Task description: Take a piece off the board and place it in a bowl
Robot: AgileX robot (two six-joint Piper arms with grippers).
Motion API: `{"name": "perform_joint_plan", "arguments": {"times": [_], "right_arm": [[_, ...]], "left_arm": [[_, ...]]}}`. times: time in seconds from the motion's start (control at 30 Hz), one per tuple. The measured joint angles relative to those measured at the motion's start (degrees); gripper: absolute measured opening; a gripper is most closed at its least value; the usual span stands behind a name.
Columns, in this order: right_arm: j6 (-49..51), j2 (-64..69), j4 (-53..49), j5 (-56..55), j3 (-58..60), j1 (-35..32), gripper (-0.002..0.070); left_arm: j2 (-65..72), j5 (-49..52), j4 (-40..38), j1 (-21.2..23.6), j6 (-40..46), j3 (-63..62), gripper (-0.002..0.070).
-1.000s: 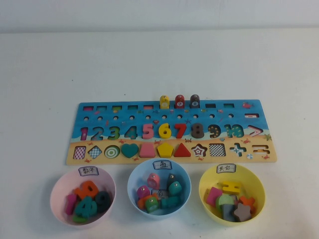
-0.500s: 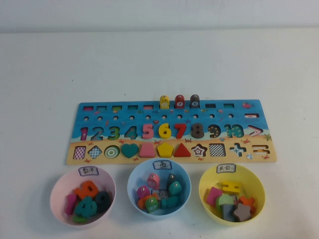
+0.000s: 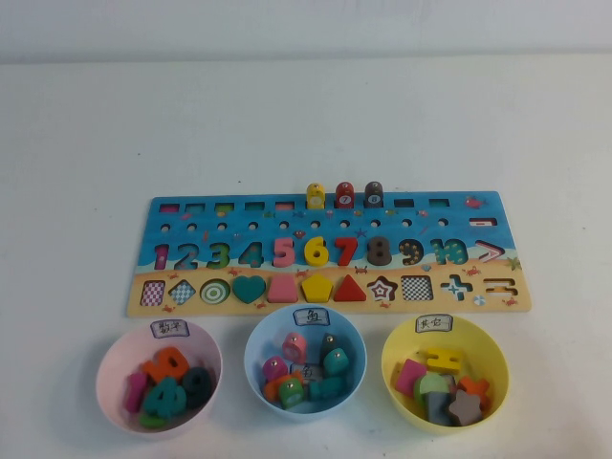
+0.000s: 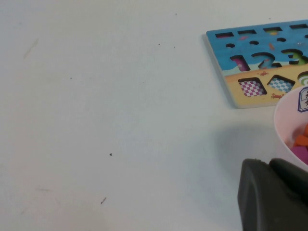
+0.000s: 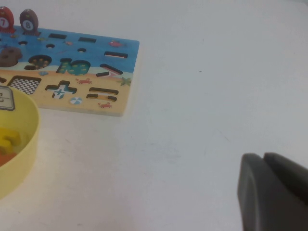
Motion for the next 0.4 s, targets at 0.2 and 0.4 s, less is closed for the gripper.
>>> {"name": "perform_joint_plan", "arguments": {"times": [0.2, 0.4], "right_arm": [[0.0, 0.0, 0.0, 0.0, 0.0, 0.0, -0.0018], [0.0, 0.0, 0.0, 0.0, 0.0, 0.0, -0.0018]], "left_arm": [[0.0, 0.0, 0.0, 0.0, 0.0, 0.0, -0.0002], [0.0, 0.0, 0.0, 0.0, 0.0, 0.0, -0.0002]]}}
